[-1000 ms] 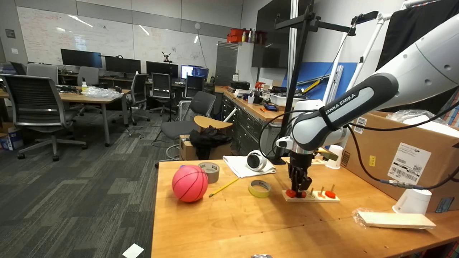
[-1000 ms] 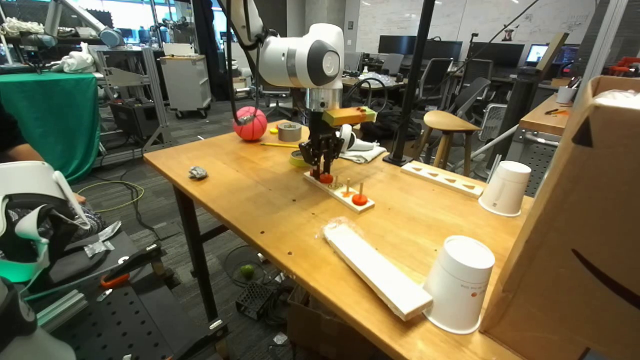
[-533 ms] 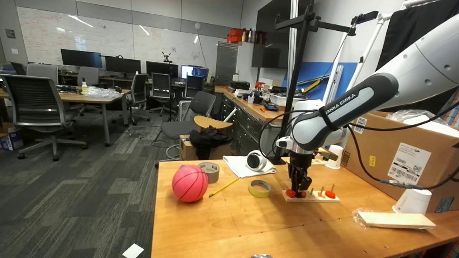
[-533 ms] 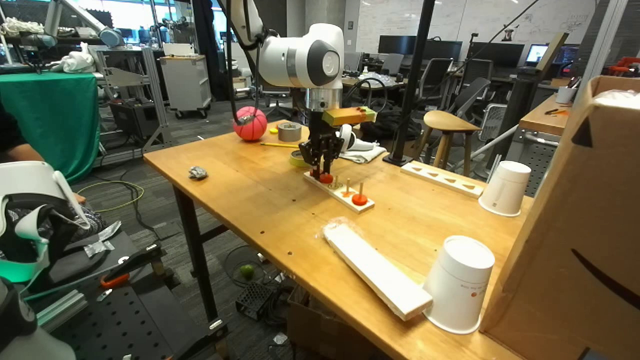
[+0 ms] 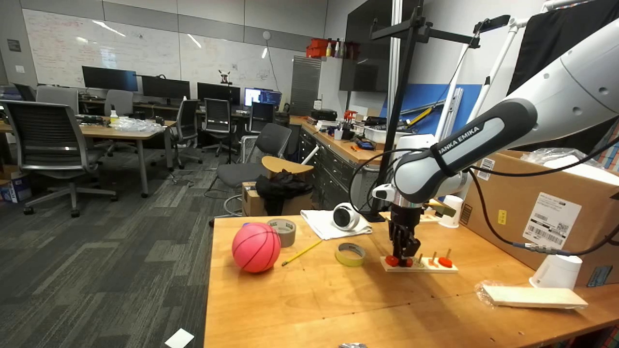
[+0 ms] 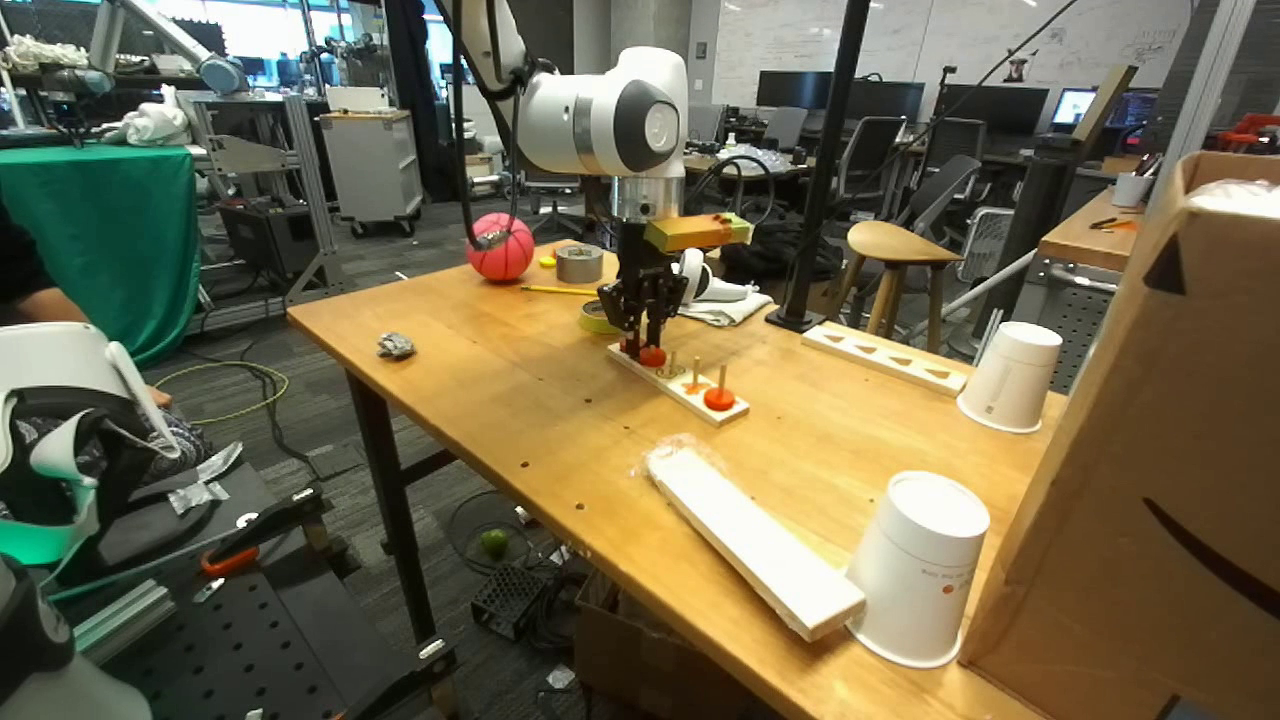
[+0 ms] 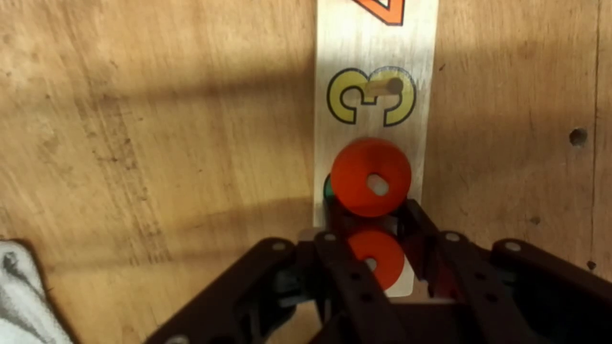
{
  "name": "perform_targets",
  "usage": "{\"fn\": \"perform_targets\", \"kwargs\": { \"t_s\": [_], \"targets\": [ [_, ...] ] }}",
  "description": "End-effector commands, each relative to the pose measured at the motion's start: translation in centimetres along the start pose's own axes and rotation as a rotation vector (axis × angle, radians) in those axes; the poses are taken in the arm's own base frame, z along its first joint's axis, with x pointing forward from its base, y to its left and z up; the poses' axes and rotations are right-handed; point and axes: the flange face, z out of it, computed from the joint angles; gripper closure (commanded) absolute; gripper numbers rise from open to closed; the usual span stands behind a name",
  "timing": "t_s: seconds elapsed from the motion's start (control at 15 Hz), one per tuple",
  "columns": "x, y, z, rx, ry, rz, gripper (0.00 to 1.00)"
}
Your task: Move one right block to the first right position, then the left block, then the remaining block to the first right position
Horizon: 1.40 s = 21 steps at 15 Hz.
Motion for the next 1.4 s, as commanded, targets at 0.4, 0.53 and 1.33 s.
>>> {"fn": "perform_targets", "kwargs": {
  "t_s": [0.4,0.53,1.33],
  "targets": [
    [0.8,0.4,-0.9,-0.012,0.013,-0.025,0.19],
    [1.7,0.6,-1.2,-0.015,0.016,-0.039,0.04],
    [3.6,0.5,-1.3,-0.017,0.004,-0.051,0.00]
  ]
}}
